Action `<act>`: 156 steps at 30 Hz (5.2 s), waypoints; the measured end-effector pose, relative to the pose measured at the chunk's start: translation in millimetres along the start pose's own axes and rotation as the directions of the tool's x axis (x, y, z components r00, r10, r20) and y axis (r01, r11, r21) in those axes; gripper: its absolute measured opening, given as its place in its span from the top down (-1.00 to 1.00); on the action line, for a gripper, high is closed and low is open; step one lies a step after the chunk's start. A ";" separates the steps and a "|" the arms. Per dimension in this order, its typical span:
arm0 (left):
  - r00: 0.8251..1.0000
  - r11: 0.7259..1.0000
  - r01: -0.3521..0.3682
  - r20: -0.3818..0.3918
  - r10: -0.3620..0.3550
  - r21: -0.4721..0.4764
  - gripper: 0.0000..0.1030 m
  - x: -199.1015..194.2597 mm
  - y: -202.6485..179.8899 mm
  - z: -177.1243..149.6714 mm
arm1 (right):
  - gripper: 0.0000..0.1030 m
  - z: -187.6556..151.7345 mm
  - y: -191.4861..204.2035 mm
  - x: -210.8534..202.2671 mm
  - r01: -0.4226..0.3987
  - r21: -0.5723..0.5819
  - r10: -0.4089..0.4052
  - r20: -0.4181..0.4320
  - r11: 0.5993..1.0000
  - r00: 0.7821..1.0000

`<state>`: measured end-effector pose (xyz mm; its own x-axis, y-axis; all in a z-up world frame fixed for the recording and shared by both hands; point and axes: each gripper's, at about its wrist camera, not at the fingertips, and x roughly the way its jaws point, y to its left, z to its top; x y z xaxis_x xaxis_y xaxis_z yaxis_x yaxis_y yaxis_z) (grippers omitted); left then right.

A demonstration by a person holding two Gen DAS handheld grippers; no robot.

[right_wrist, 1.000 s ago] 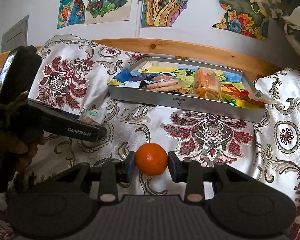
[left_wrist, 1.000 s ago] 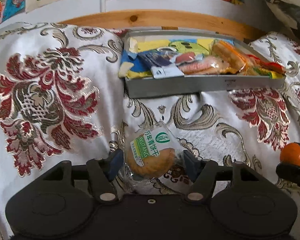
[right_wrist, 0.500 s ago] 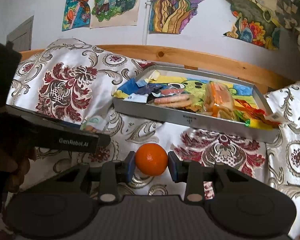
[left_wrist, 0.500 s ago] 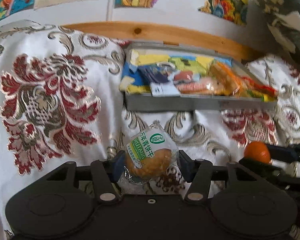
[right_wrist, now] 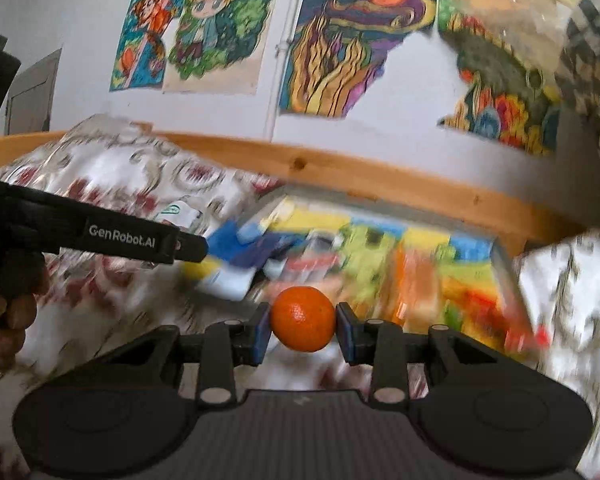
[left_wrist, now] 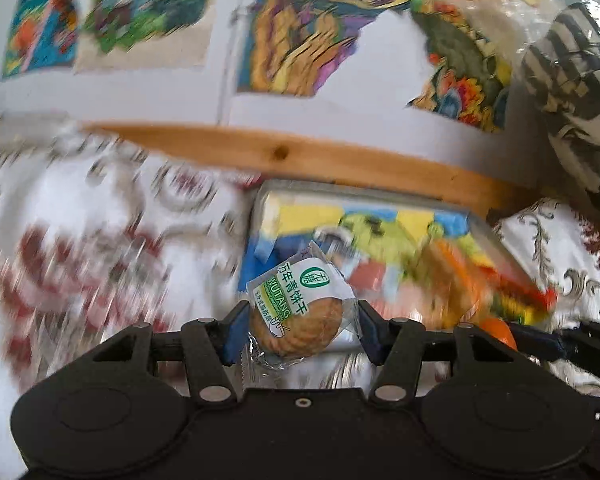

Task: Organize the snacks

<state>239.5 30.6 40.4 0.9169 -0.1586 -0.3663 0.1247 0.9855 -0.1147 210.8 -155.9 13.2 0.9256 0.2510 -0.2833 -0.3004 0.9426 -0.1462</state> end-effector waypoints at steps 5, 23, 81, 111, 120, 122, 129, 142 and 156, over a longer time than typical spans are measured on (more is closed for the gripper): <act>1.000 1.000 0.015 -0.004 -0.015 0.014 -0.12 37.4 -5.4 34.2 | 0.25 29.3 -20.1 42.6 0.028 -0.004 -0.028 0.011 1.000 1.000; 0.994 0.998 -0.005 -0.106 -0.002 -0.066 -0.12 104.4 8.1 43.8 | 0.25 31.6 -36.3 115.2 0.027 -0.044 -0.029 -0.059 0.999 0.998; 0.989 0.996 -0.088 0.122 0.088 -0.006 -0.99 -49.6 -36.9 105.1 | -0.99 106.9 -70.5 -55.5 0.085 0.098 -0.100 0.154 0.992 0.983; 0.988 0.995 -0.085 0.132 0.078 0.045 -0.99 -166.3 -61.8 53.4 | -1.00 86.2 -50.1 -185.3 0.104 0.101 -0.120 0.164 0.989 0.979; 0.992 0.996 -0.083 0.099 0.078 0.044 -0.99 -191.0 -62.1 20.8 | -1.00 67.6 -37.4 -209.2 0.094 0.130 -0.113 0.148 0.987 0.983; 0.992 0.996 -0.083 0.094 0.079 0.037 -0.99 -195.3 -60.3 15.6 | -1.00 63.6 -35.5 -213.8 0.094 0.138 -0.114 0.145 0.986 0.983; 0.992 0.994 -0.103 0.072 0.102 0.018 -0.99 -203.2 -52.2 0.0 | -1.00 50.1 -27.0 -225.2 0.093 0.150 -0.114 0.137 0.984 0.984; 0.991 0.991 -0.135 0.001 0.135 0.011 -0.99 -206.4 -40.2 -27.5 | -1.00 21.1 -16.1 -228.2 0.097 0.214 -0.118 0.086 0.972 0.989; 0.987 0.992 -0.111 -0.111 0.117 0.061 -0.99 -194.9 -53.1 -82.7 | -1.00 -32.0 -6.3 -219.1 0.140 0.255 -0.141 -0.017 0.957 0.990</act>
<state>22.8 4.3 41.6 0.8775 -0.0475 -0.4773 0.0449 0.9988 -0.0168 2.5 -223.9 45.9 0.9545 0.1122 -0.2762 -0.0989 0.9932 0.0618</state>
